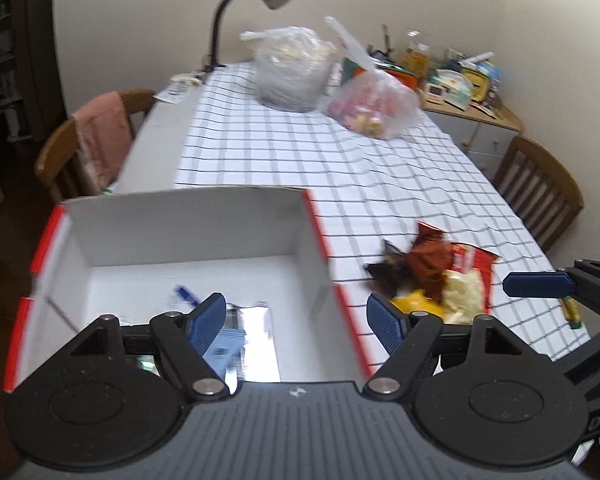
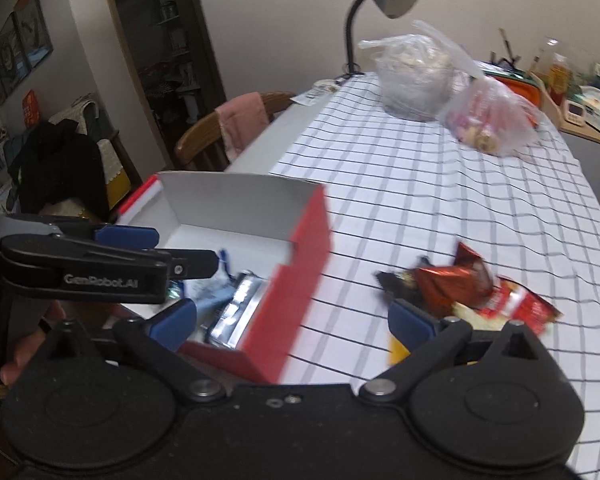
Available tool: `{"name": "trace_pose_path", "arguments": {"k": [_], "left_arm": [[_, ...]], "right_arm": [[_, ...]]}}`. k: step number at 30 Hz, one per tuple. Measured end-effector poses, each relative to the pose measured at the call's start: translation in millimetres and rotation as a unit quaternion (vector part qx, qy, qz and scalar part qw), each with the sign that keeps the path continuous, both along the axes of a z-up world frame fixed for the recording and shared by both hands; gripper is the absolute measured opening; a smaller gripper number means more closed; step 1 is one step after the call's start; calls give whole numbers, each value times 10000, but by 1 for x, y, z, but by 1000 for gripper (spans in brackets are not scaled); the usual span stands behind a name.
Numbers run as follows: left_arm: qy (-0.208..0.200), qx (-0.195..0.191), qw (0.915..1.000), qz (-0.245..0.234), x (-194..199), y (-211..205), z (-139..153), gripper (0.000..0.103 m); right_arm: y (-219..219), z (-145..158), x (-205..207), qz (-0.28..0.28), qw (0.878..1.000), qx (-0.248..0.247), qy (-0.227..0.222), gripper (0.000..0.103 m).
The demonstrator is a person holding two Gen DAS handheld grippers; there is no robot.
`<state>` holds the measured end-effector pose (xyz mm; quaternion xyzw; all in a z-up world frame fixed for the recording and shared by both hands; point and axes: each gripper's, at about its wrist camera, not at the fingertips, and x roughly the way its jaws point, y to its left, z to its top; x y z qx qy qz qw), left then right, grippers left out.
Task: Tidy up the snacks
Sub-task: 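Move both tools back over the snack pile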
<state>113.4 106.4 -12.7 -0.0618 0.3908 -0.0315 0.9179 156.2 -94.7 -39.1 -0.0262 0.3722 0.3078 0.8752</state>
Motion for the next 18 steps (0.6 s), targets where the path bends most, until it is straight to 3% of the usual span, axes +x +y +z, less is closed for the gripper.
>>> {"name": "trace_pose_path", "arguments": {"k": [3, 12, 18], "left_arm": [[95, -244, 9994, -209, 5, -24, -5, 78], [348, -124, 9973, -632, 23, -99, -28, 78], [591, 6, 9973, -425, 46, -122, -46, 78]], "right_arm": [[-27, -6, 4, -56, 10000, -72, 33, 102], [-94, -29, 26, -110, 9992, -293, 232, 102], [-117, -47, 42, -15, 9986, -363, 376, 102]]}}
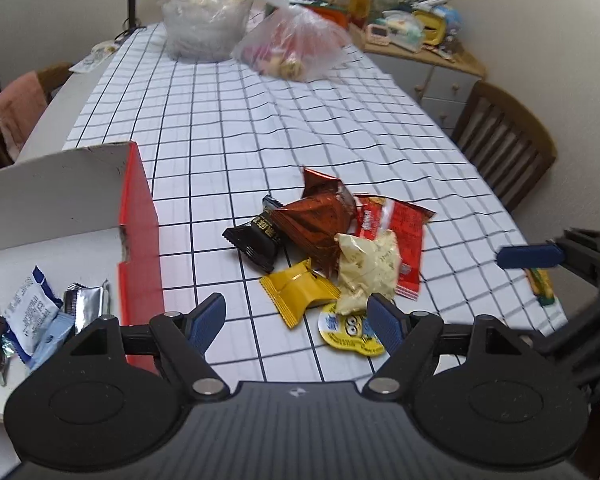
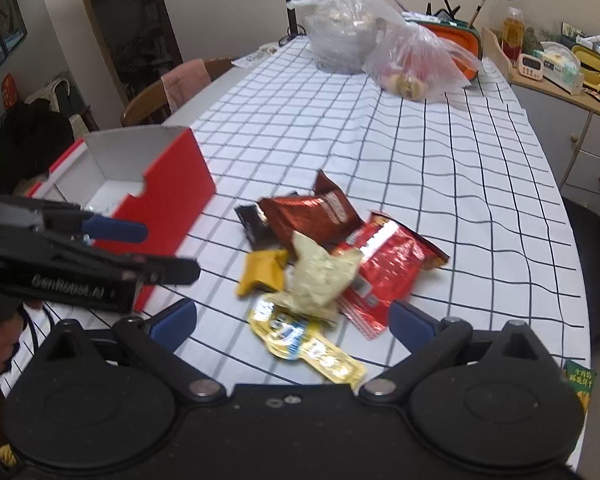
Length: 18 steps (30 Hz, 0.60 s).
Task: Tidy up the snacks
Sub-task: 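Move both tools back over the snack pile, then grasp the yellow packet with the left gripper while the right grasps the cream bag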
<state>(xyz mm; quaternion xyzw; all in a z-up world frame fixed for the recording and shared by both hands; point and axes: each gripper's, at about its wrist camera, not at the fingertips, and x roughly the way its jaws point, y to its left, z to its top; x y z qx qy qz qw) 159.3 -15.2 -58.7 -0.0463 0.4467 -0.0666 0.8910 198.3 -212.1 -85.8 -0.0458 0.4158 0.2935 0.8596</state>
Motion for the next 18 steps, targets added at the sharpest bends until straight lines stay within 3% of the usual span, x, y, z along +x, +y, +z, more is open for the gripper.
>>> {"name": "trace_pose_path", "arguments": {"k": [7, 18], "left_arm": [[419, 108, 9977, 516, 28, -15, -28, 78], [879, -260, 9886, 1197, 67, -16, -53, 78]], "right_arm": [[-7, -21, 19, 89, 9998, -54, 164, 101], [8, -48, 47, 116, 9993, -146, 338, 93]]}}
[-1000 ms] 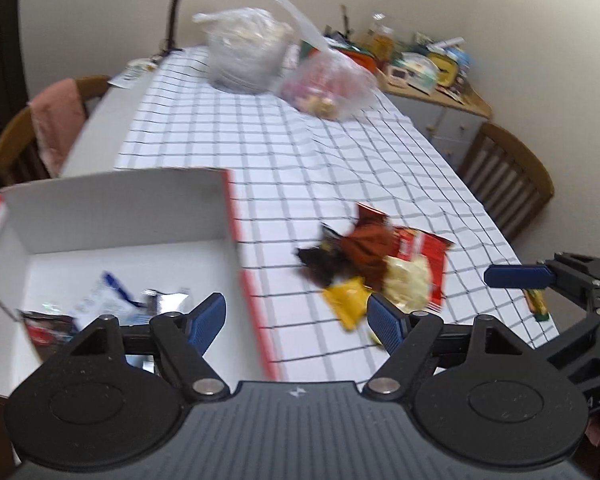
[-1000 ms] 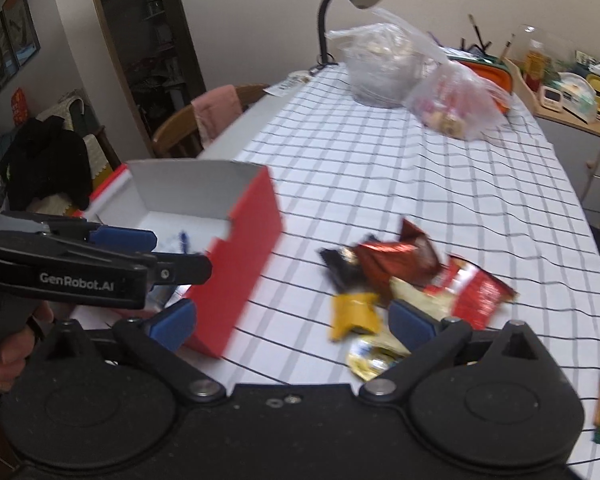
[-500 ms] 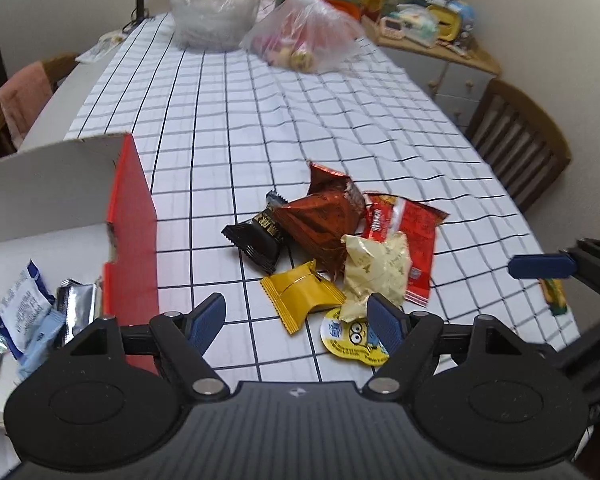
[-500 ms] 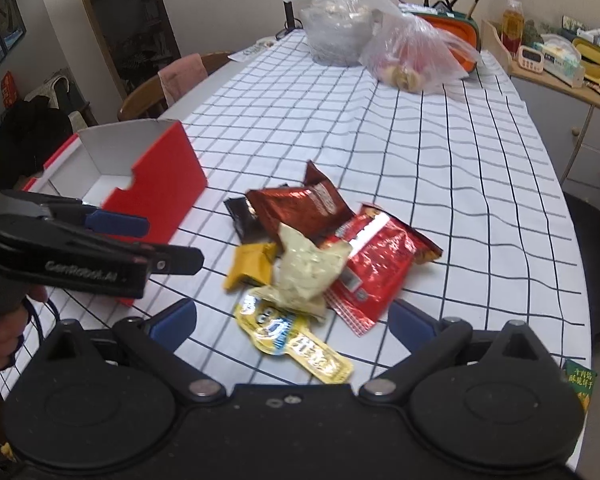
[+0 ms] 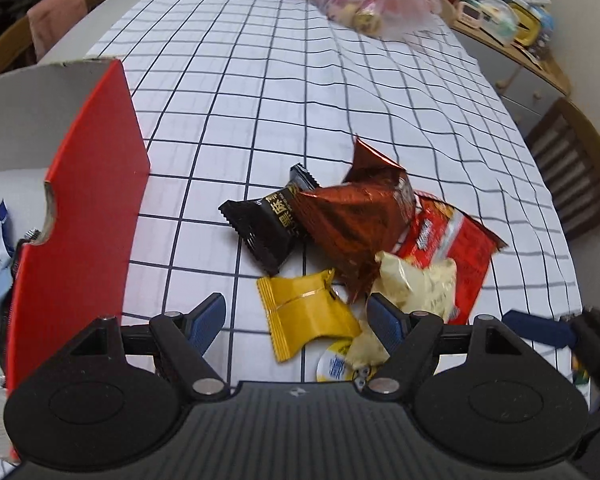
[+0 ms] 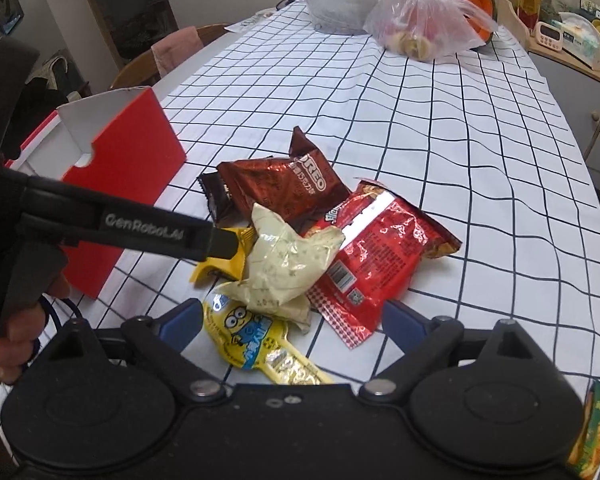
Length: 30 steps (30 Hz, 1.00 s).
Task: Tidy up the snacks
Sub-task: 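Grasp the yellow packet with the left gripper while the right grasps the cream bag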
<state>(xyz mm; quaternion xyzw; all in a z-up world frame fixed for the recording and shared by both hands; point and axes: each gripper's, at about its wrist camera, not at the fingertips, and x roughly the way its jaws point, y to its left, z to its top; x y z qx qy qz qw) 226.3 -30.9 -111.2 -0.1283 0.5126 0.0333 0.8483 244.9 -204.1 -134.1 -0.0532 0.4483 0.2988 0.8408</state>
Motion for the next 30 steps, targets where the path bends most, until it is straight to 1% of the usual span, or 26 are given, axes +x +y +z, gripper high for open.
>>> {"name": "trace_pose_path", "arguments": {"k": [3, 8, 11, 16, 17, 19, 21, 22, 24, 26, 28, 30], "left_arm": [[72, -64, 9999, 74, 7, 1, -6, 78], [257, -260, 9990, 267, 16, 6, -18, 78], [350, -332, 9983, 327, 19, 6, -23, 77], [382, -259, 9983, 365, 21, 3, -25, 76], [379, -240, 9982, 389, 21, 2, -25, 75], [360, -163, 9985, 388, 20, 0, -25, 70], [353, -36, 9988, 335, 19, -4, -24, 63], [344, -26, 9990, 292, 19, -5, -24, 61], [340, 20, 9992, 209, 18, -8, -23, 50], [334, 137, 9993, 95, 17, -11, -23, 47], [312, 114, 9994, 73, 17, -10, -23, 45], [282, 55, 9996, 56, 15, -8, -23, 40]], "right_arm": [[5, -5, 8, -116, 9999, 53, 93, 87], [12, -9, 15, -284, 9992, 181, 193, 85], [17, -10, 17, -316, 9992, 155, 183, 83], [23, -13, 19, -335, 9993, 90, 171, 76], [25, -13, 19, -349, 9992, 64, 162, 73], [27, -14, 20, -329, 9993, 48, 176, 68], [29, -16, 19, -318, 9993, -19, 181, 59], [29, -16, 19, -330, 9993, -53, 189, 58], [29, -17, 19, -352, 9991, -28, 217, 55], [30, -17, 18, -320, 9992, -21, 226, 51], [30, -16, 17, -316, 9993, -12, 215, 47], [29, -16, 17, -339, 9992, -7, 217, 39]]}}
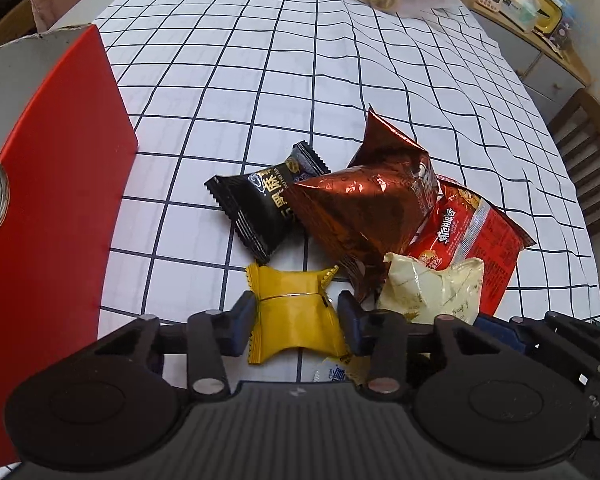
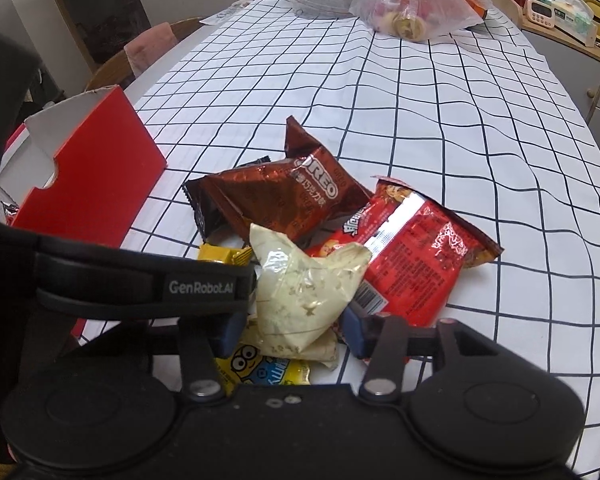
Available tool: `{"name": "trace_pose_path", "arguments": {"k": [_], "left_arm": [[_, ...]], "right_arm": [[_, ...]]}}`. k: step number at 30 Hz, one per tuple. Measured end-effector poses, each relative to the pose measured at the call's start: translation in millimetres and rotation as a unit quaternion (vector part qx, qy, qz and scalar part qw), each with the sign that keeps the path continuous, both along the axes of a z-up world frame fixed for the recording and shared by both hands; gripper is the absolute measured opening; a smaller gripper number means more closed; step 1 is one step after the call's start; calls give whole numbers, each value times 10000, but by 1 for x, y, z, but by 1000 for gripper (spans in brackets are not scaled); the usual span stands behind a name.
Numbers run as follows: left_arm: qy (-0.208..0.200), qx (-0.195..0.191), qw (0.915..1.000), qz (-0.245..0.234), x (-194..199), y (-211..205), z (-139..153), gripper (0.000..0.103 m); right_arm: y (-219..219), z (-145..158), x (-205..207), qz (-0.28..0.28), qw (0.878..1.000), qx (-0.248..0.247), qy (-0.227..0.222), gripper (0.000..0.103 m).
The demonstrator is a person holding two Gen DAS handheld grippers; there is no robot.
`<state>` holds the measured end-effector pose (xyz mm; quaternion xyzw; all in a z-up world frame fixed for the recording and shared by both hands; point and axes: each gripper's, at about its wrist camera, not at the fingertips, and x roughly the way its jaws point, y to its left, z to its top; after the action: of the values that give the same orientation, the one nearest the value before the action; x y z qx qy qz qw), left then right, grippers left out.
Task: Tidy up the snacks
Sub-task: 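Grasp the yellow packet with the left gripper while the right grasps the cream bag, then lift the yellow packet and cream bag and carry both over the red box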
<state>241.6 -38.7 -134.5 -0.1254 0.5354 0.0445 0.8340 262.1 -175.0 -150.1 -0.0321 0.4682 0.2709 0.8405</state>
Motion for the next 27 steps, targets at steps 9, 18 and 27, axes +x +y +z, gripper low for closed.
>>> {"name": "trace_pose_path", "arguments": {"k": [9, 18, 27], "left_arm": [[-98, -96, 9999, -59, -11, 8, 5, 37], [-325, -119, 9992, -194, -35, 11, 31, 37], [-619, -52, 9973, -396, -65, 8, 69, 37]], "right_arm": [[-4, 5, -6, -70, 9999, 107, -45, 34], [-18, 23, -22, -40, 9997, 187, -121, 34], [-27, 58, -43, 190, 9990, 247, -310, 34]]}}
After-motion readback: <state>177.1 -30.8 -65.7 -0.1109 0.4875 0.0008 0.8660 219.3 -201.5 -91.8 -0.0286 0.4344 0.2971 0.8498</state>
